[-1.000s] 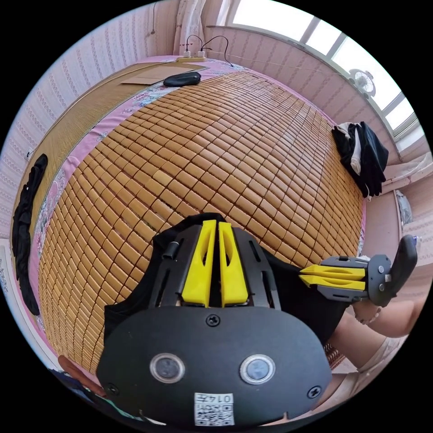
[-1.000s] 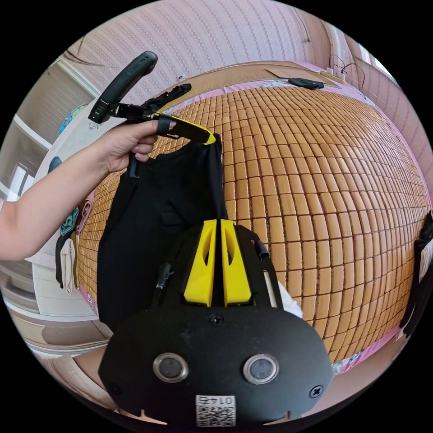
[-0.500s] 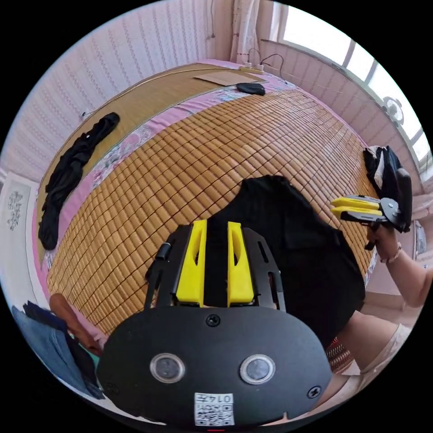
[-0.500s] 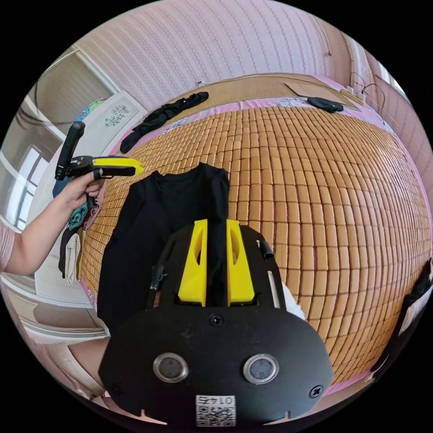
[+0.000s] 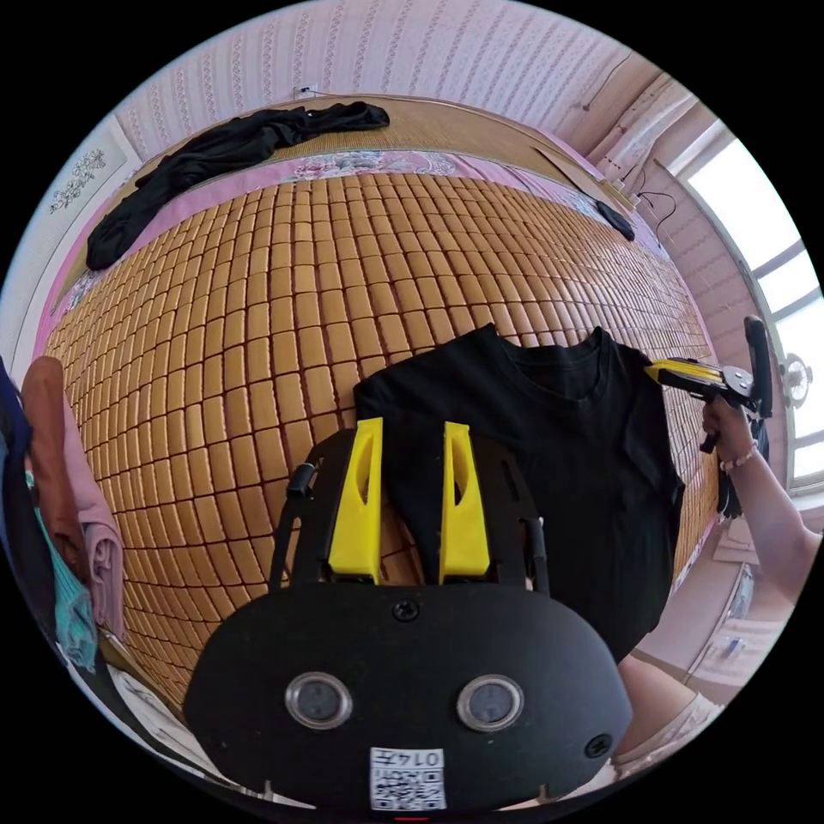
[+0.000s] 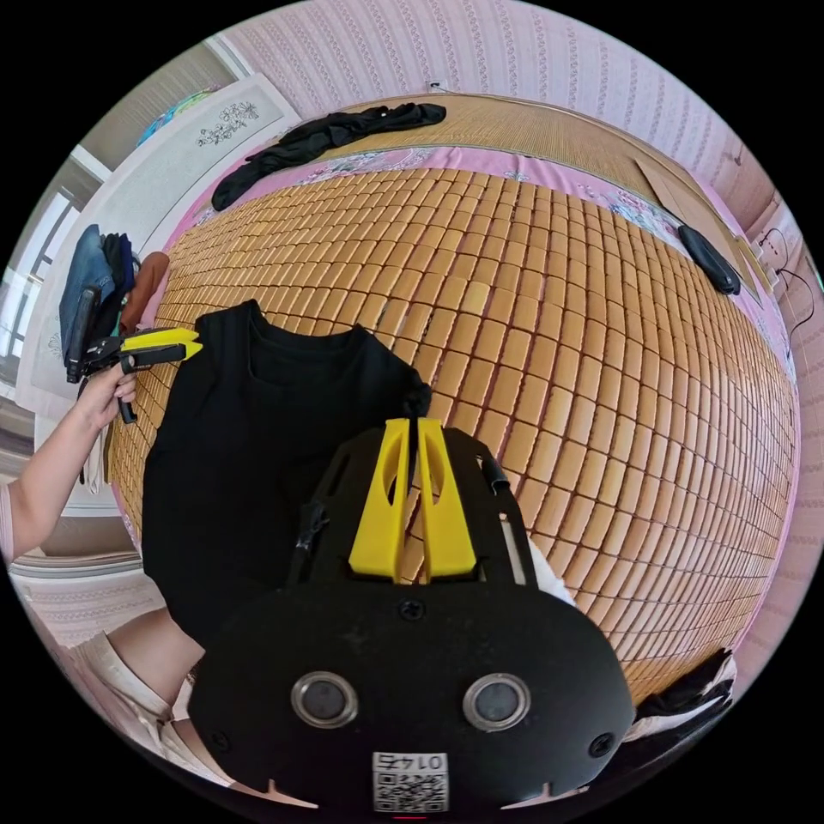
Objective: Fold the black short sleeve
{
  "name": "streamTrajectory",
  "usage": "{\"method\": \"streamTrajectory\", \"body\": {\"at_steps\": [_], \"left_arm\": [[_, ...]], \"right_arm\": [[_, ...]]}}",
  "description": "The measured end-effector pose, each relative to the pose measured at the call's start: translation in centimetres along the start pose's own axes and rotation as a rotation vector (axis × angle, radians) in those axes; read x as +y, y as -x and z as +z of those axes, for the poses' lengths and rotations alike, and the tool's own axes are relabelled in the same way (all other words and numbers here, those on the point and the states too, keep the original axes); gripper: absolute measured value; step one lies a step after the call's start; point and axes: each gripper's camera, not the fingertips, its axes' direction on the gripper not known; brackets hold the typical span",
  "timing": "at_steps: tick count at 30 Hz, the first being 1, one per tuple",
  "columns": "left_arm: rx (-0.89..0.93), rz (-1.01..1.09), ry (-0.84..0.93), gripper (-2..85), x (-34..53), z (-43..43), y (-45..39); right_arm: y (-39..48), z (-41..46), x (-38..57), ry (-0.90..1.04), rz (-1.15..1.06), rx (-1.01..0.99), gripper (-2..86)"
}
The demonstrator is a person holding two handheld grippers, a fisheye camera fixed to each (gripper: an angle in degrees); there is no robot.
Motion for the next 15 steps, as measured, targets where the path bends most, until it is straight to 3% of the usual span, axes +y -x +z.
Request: {"method": "streamTrajectory", "body": {"at_steps": [9,15], "left_arm": [[-0.084,-0.044,-0.015,10.6,0.9,-4.2,5.1],[-0.057,0.077,-0.046,-0.3,0.4,-8.2,7.5]], "right_arm": [[1.3,-0.1,-3.0,0.031,0.05,-0.022,0.3],[2.9,-2.9,-4.8,-0.1,0.127,-0.116,0.4]]}}
